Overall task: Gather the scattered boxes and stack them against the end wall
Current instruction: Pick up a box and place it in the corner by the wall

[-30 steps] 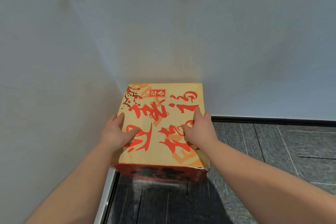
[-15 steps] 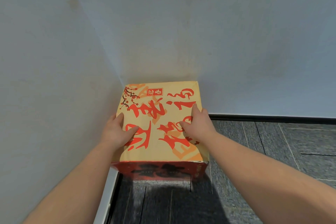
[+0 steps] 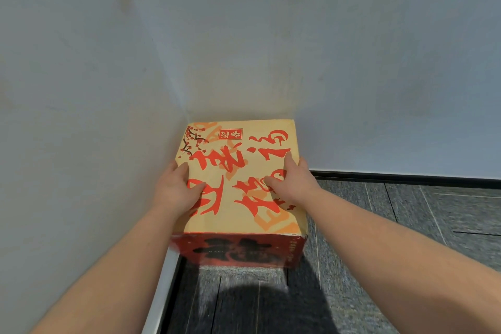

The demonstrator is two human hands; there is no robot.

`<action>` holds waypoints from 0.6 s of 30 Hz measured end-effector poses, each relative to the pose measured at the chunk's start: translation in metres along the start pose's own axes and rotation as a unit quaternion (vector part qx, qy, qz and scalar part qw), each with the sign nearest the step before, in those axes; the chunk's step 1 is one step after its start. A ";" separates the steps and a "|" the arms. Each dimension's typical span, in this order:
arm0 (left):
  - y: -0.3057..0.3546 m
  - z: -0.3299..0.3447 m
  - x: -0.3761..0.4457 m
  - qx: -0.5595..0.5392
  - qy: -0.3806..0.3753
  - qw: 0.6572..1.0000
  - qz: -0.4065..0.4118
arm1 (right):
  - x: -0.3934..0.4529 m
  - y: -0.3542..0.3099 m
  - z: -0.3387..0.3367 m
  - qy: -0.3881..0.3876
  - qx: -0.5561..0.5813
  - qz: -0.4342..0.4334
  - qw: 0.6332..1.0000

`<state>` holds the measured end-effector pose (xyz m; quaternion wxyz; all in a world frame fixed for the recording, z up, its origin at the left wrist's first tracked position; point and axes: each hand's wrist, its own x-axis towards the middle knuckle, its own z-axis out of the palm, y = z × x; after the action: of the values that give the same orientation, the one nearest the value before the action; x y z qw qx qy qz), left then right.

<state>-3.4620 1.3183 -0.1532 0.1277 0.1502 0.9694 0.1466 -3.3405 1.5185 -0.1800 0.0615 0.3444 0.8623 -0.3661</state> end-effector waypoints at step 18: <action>0.022 -0.013 -0.010 0.054 0.002 0.998 0.032 | -0.012 -0.011 -0.021 -0.030 -0.038 -0.029 0.998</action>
<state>-3.4511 1.3318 -0.1324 0.1129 0.1875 0.9708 0.0979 -3.3351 1.5204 -0.1539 0.0895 0.3061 0.8827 -0.3451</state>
